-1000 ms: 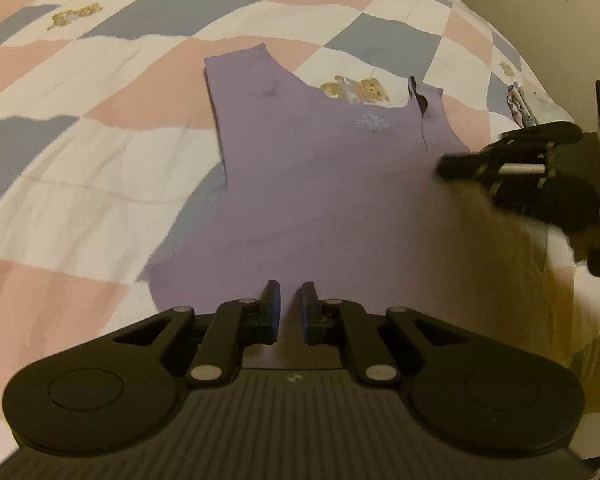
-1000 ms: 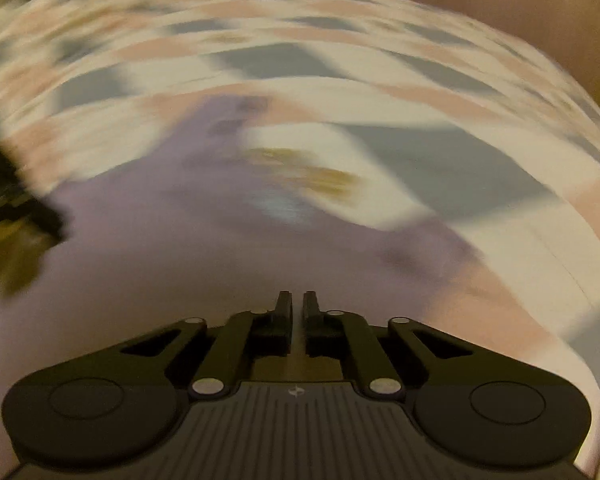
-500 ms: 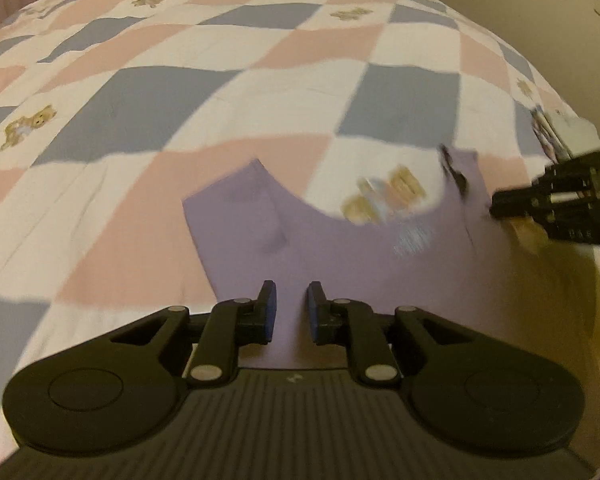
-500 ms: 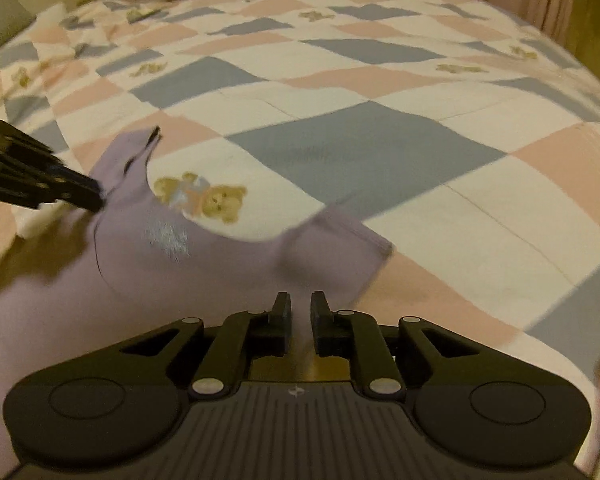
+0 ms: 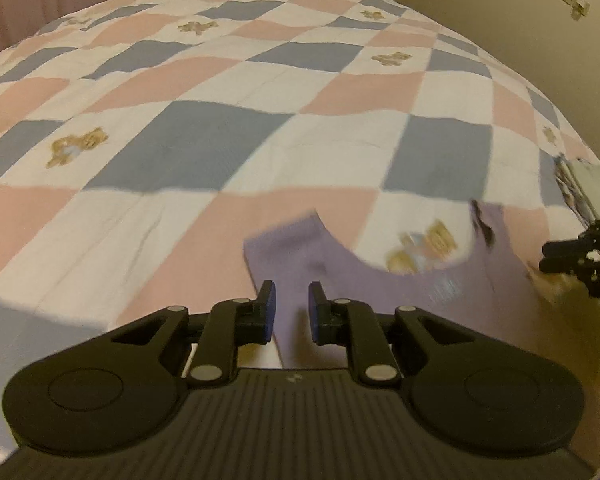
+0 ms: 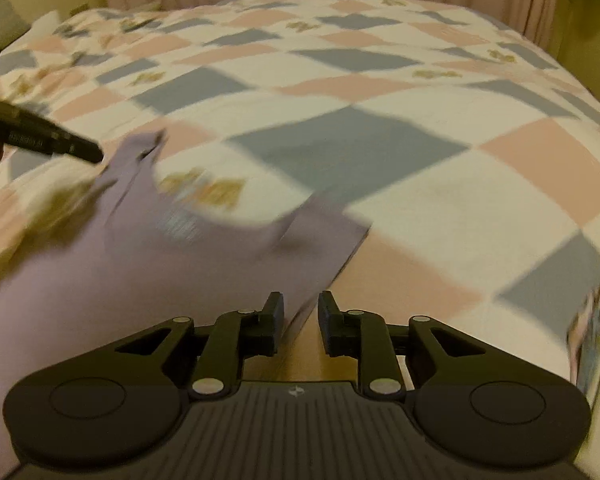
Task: Fold clothes
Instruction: 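Reposition both tools over the tank top's hem to prepare a fold, then close the left gripper on one hem corner while the right gripper grasps the other, then lift the hem with both grippers and fold it over onto the straps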
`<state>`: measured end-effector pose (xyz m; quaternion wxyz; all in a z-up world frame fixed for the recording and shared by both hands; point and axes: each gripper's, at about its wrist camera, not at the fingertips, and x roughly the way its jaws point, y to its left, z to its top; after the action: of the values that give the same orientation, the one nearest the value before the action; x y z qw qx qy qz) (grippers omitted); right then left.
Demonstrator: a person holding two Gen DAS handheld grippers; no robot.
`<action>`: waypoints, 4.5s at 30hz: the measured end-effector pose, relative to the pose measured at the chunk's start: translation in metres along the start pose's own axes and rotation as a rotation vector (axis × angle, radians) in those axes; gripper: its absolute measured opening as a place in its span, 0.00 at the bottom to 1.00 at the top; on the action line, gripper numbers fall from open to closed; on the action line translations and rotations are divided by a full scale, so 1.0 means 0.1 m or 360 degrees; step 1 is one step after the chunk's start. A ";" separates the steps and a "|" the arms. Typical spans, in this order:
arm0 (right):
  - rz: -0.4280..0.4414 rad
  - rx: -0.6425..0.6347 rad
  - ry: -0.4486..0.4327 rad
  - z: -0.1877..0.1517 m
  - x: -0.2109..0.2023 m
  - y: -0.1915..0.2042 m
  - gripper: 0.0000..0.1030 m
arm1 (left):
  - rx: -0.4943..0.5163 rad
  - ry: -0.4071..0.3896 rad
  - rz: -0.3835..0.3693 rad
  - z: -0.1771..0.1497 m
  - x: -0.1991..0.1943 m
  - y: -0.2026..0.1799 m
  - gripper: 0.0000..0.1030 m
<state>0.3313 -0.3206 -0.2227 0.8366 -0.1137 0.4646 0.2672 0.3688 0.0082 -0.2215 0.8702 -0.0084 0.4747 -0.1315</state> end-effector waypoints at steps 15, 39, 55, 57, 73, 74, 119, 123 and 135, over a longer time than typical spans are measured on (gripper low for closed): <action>-0.0030 0.0076 0.0346 -1.67 -0.96 1.05 0.43 | 0.0028 0.0399 -0.0042 -2.36 -1.20 -0.62 0.19; -0.0176 -0.0396 0.0335 -2.54 -1.59 2.41 0.60 | 0.1744 0.0080 0.0289 -3.97 -1.62 -1.50 0.57; -0.0108 -0.0788 0.0072 -2.55 -1.46 2.92 0.73 | 0.1330 0.0059 0.0157 -3.44 -1.78 -1.33 0.04; -0.0066 -0.0835 0.0021 -2.53 -1.38 3.05 0.74 | 0.1167 0.0086 0.0100 -3.29 -1.80 -1.25 0.04; -0.0462 -0.1203 0.0070 -2.78 -1.12 2.69 0.21 | 0.1236 0.0090 0.0039 -3.27 -1.96 -1.21 0.04; -0.0497 -0.1227 0.0079 -2.82 -1.13 2.62 0.20 | 0.1241 0.0092 0.0042 -3.28 -1.95 -1.21 0.04; -0.0118 -0.1177 0.0380 -1.29 -1.99 1.93 0.01 | 0.1146 0.0188 -0.0262 -2.03 -2.46 -0.82 0.00; -0.0029 -0.1117 0.0390 -0.86 -1.45 1.45 0.01 | 0.0975 0.0244 -0.0209 -1.51 -1.82 -0.58 0.00; 0.0134 -0.0758 0.0429 -0.32 -0.32 0.47 0.11 | 0.0535 0.0425 -0.0069 -1.08 -0.72 -0.02 0.12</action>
<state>0.2685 -0.3071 -0.2103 0.7051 -0.3223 0.5000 0.3859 0.2419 0.0350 -0.2213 0.7857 0.1442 0.5569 -0.2273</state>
